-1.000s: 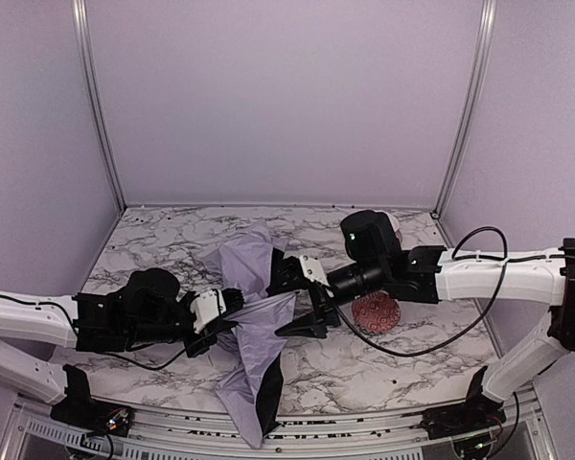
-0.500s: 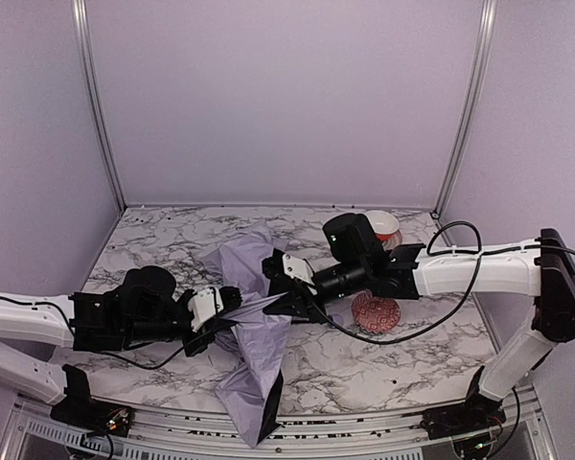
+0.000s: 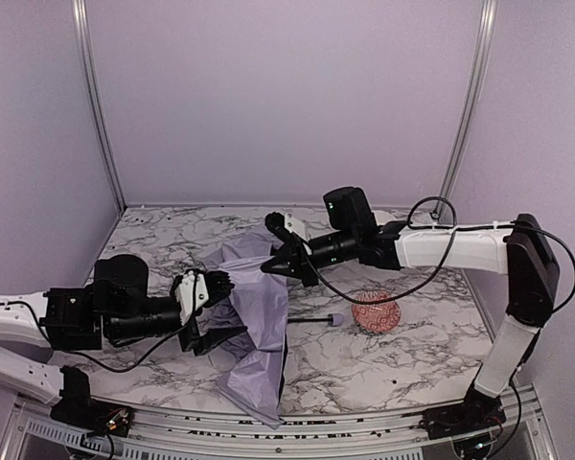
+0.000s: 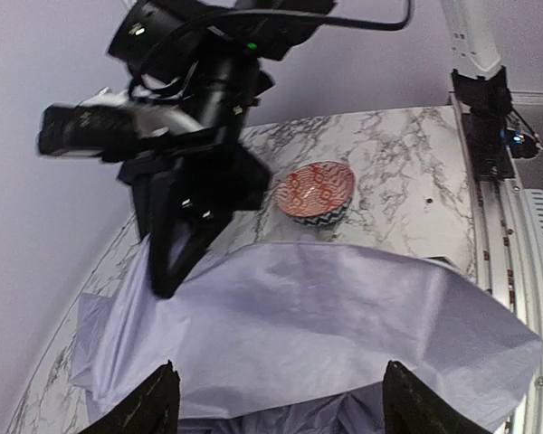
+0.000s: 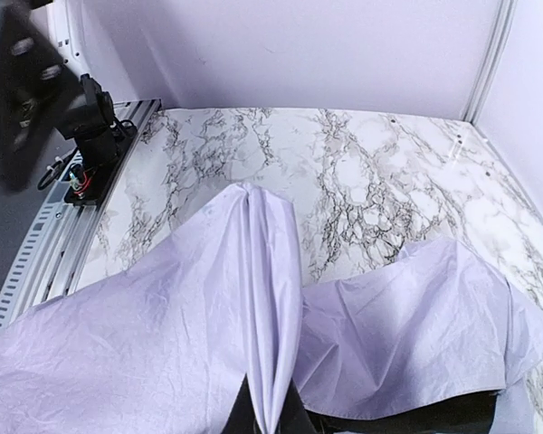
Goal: Put away the umbrella
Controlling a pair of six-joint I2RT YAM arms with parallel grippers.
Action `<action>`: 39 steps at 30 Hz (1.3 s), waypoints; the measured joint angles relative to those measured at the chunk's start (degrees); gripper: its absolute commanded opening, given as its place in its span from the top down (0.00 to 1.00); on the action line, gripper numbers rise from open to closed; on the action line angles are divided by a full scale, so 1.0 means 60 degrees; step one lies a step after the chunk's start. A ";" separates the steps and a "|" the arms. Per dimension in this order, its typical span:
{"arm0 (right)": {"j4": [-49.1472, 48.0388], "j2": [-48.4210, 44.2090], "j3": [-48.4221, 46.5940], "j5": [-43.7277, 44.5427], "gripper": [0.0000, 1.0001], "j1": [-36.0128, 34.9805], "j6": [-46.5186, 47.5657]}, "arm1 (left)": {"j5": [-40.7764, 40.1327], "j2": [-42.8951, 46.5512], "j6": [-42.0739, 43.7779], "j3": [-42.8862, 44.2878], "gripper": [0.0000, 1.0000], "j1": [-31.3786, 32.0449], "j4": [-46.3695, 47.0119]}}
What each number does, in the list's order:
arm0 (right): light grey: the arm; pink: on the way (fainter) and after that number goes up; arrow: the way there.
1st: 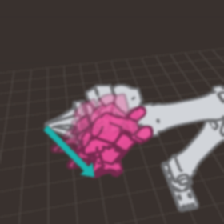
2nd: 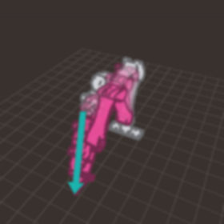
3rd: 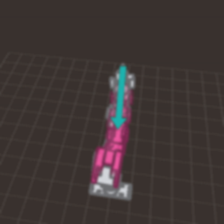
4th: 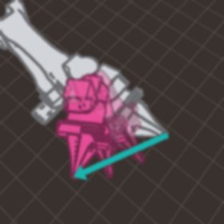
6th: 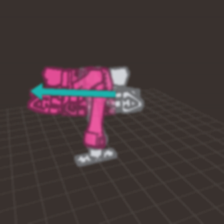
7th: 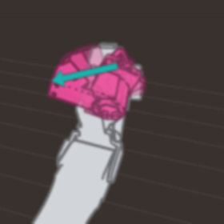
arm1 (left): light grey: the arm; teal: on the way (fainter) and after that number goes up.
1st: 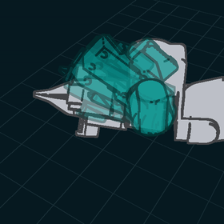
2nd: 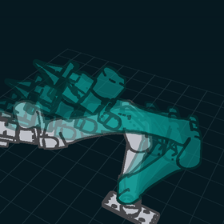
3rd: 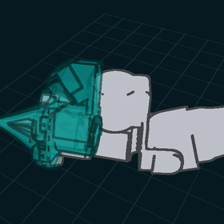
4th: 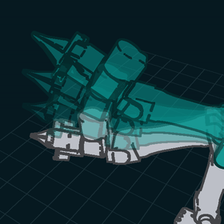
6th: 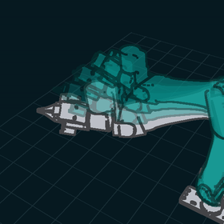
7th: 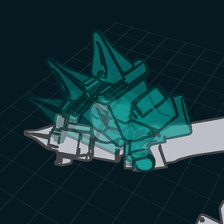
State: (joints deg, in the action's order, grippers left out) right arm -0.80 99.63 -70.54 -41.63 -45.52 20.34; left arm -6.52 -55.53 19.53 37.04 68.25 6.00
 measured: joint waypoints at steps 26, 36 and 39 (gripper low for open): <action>-0.0397 0.4200 -0.1876 -0.1311 0.98 0.0656 -0.2164 | -0.1395 -0.3220 0.0692 -0.0095 0.68 0.0871 -0.1202; -0.0175 0.4051 -0.1326 -0.1260 0.94 0.0488 -0.1909 | -0.2167 -0.3166 0.0641 -0.0040 0.40 0.0871 -0.0984; 0.0022 0.3683 -0.0790 -0.1162 0.93 0.0364 -0.1774 | -0.2014 -0.2845 0.0605 -0.0022 0.22 0.0867 -0.0998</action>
State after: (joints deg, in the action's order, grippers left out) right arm -0.67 121.73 -75.29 -48.60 -43.33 9.69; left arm -18.61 -72.60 23.16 36.91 73.45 0.01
